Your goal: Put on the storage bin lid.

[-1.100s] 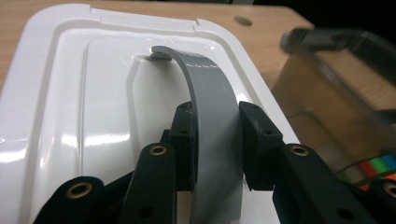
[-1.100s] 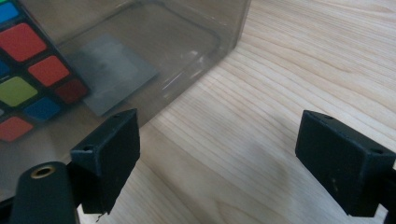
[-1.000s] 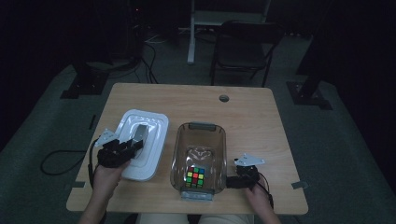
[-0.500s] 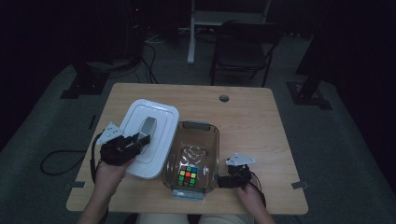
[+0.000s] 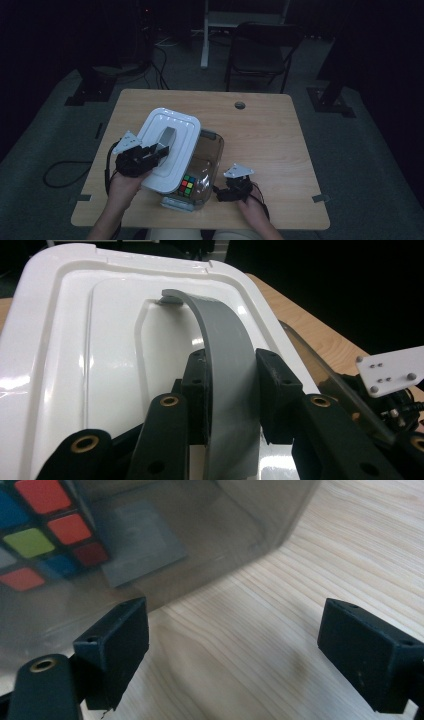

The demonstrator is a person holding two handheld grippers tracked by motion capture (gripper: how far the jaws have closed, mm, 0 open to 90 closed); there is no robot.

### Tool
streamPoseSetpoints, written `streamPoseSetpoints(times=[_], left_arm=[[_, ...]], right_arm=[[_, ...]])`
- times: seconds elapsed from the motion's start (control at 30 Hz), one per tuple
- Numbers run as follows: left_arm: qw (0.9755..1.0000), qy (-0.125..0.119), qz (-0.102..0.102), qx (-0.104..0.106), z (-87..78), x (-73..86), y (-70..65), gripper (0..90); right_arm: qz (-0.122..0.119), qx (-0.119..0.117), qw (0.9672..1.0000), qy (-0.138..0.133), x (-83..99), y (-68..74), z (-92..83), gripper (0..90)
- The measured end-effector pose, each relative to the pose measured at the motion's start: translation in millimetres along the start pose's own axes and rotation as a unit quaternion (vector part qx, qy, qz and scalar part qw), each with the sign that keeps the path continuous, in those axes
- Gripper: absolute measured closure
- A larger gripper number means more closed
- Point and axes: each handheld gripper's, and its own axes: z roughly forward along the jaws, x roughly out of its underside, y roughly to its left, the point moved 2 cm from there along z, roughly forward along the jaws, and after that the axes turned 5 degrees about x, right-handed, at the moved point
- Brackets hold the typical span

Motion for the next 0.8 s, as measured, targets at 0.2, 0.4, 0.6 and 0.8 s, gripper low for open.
streamPoseSetpoints(times=[0.2,0.4,0.6,0.8], left_arm=[[0.9999,0.006,-0.003,0.008,1.1,0.7,0.0,70.3],[0.9999,0.012,0.003,0.008,1.1,1.2,-0.6,70.3],[0.9994,0.029,0.006,0.018,4.8,3.3,-0.2,70.3],[0.9983,0.047,0.006,0.033,10.8,5.8,-0.1,70.1]], right_arm=[[-0.015,-0.011,0.9998,-0.006,-12.3,16.8,11.7,12.8],[-0.017,-0.022,0.9995,-0.014,-26.0,30.0,22.5,12.8],[-0.026,-0.039,0.9987,-0.020,-32.5,38.9,25.7,12.7],[-0.008,-0.033,0.9993,-0.017,-24.6,27.7,22.1,12.7]])
